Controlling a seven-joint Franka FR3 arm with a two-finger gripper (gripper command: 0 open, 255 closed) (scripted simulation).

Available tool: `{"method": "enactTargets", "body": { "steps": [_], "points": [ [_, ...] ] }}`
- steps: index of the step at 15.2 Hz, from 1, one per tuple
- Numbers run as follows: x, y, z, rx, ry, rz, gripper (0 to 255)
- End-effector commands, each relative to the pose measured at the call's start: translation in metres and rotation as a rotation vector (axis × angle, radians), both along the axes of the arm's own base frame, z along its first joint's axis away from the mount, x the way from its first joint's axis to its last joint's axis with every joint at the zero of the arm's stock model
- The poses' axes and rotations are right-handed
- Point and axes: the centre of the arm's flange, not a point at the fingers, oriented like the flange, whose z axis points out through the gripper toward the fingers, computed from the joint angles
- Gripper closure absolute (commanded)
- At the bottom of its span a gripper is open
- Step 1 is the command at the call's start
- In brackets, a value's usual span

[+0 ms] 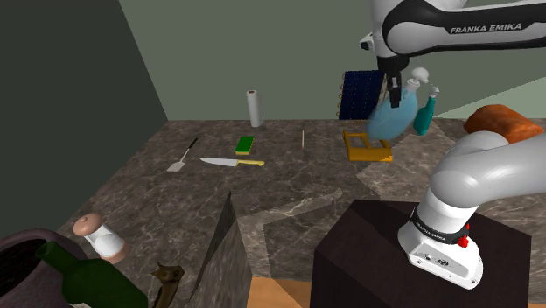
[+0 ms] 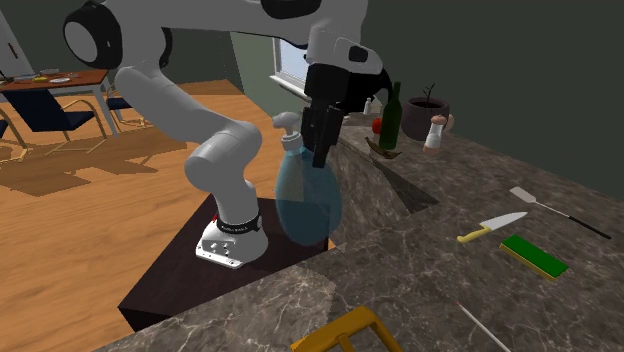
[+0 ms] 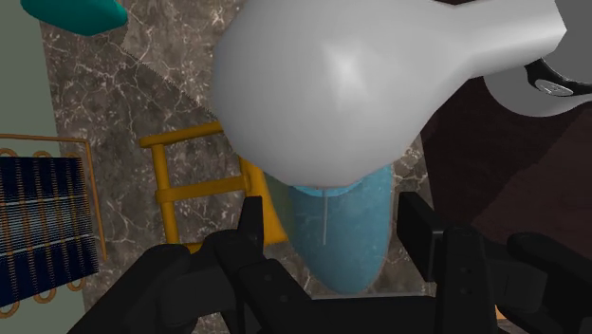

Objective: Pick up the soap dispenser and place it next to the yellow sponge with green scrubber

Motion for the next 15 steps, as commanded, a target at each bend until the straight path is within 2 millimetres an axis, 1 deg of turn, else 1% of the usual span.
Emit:
{"method": "enactTargets", "body": {
  "steps": [1, 15],
  "points": [
    [0.000, -0.001, 0.011, 0.000, 0.000, 0.000, 255],
    [0.000, -0.001, 0.085, 0.000, 0.000, 0.000, 255]
  ]
}}
